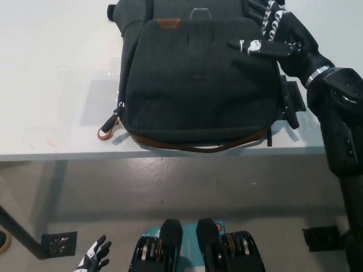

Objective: A bag is kept in the middle of the table with its flap loosely closed and the robot uses its right hand to adjust it and opens it

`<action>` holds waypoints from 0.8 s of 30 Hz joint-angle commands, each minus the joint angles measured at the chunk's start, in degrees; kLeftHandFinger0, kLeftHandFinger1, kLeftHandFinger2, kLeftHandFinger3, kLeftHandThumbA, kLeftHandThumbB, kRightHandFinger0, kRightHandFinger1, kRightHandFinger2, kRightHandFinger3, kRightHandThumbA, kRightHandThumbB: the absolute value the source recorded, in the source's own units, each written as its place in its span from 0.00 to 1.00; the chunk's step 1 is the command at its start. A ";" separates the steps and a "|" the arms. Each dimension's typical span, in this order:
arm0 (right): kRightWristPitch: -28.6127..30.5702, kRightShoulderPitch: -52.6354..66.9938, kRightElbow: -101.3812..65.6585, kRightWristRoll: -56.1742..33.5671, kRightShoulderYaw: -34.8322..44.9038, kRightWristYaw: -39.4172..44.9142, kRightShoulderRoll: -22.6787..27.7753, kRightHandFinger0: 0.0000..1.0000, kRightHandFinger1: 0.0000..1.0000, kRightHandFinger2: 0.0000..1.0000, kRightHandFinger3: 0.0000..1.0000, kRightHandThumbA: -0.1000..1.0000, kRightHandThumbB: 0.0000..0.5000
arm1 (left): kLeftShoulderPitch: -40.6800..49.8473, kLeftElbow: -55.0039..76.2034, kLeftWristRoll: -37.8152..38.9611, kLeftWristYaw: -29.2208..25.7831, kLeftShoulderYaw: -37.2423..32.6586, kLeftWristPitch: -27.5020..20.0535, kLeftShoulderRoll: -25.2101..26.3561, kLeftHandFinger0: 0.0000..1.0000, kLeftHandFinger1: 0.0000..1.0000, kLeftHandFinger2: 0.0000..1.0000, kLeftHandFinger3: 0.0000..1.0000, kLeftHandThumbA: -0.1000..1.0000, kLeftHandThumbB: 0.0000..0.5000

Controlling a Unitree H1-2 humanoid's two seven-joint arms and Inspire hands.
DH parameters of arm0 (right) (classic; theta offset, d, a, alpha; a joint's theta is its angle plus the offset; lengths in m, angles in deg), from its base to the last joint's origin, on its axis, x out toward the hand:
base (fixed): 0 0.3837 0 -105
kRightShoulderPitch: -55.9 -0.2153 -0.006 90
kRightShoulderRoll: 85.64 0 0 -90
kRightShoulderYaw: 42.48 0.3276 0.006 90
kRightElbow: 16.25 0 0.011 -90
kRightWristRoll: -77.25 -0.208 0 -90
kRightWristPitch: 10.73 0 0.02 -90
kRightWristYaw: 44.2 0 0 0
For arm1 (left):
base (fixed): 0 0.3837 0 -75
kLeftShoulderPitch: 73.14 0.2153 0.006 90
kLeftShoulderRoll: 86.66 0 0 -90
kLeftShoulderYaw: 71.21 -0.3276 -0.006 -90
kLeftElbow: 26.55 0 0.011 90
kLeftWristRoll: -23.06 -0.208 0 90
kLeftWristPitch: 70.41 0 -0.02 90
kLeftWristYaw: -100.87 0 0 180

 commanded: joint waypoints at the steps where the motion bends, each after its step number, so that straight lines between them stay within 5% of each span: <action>1: 1.79 -3.76 0.89 1.19 -0.54 2.84 2.48 1.00 1.00 1.00 1.00 1.00 0.70 | 1.20 1.35 0.92 0.66 0.14 -2.45 0.95 1.00 1.00 1.00 1.00 1.00 0.24; 24: 1.13 -3.01 3.56 -1.63 0.82 6.38 2.10 1.00 1.00 1.00 1.00 1.00 0.72 | 1.40 1.23 0.21 0.51 -0.06 -2.17 1.15 1.00 1.00 1.00 1.00 1.00 0.31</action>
